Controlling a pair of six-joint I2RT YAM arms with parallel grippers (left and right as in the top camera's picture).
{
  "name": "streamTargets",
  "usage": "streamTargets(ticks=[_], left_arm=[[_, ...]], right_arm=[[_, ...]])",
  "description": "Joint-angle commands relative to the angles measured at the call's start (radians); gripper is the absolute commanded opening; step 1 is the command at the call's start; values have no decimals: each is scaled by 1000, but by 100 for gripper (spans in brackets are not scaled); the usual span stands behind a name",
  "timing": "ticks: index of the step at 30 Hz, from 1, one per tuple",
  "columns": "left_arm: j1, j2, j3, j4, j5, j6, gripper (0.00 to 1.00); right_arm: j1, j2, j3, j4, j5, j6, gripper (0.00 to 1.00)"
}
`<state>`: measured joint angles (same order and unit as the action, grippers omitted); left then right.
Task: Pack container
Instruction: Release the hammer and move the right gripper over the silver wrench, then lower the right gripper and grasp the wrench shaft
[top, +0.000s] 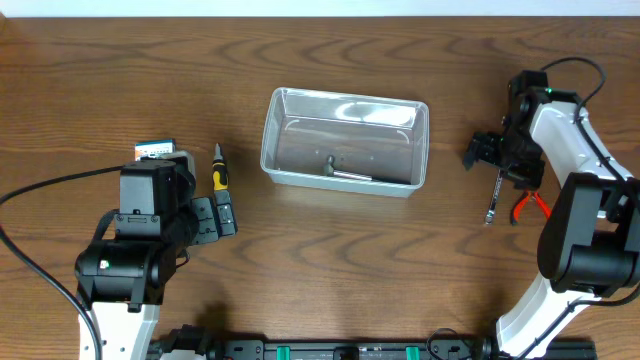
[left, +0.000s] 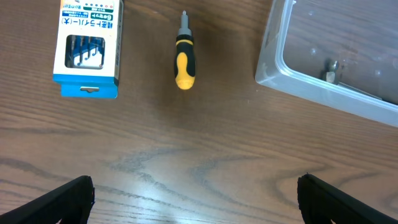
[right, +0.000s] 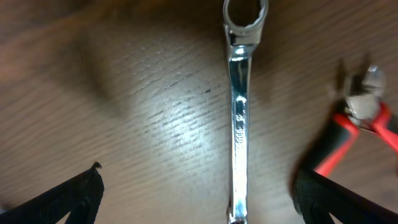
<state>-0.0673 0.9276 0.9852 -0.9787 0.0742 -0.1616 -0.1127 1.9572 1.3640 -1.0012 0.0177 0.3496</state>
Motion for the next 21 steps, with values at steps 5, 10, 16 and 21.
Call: streamTargets(ticks=[5,10,16,21], left_arm=[[-2,0,23,0,-12,-16,98],[-2,0,23,0,-12,-16,98],[-2,0,23,0,-15,-15,98],[-2,0,23,0,-15,-16,98]], right_arm=[[3,1,-139,124,-8,-15,99],[3,1,-196,194,-8,-50,99],[3,1,-204,224,-8,-83,98],[3,1,-206,224,-8,-82,86]])
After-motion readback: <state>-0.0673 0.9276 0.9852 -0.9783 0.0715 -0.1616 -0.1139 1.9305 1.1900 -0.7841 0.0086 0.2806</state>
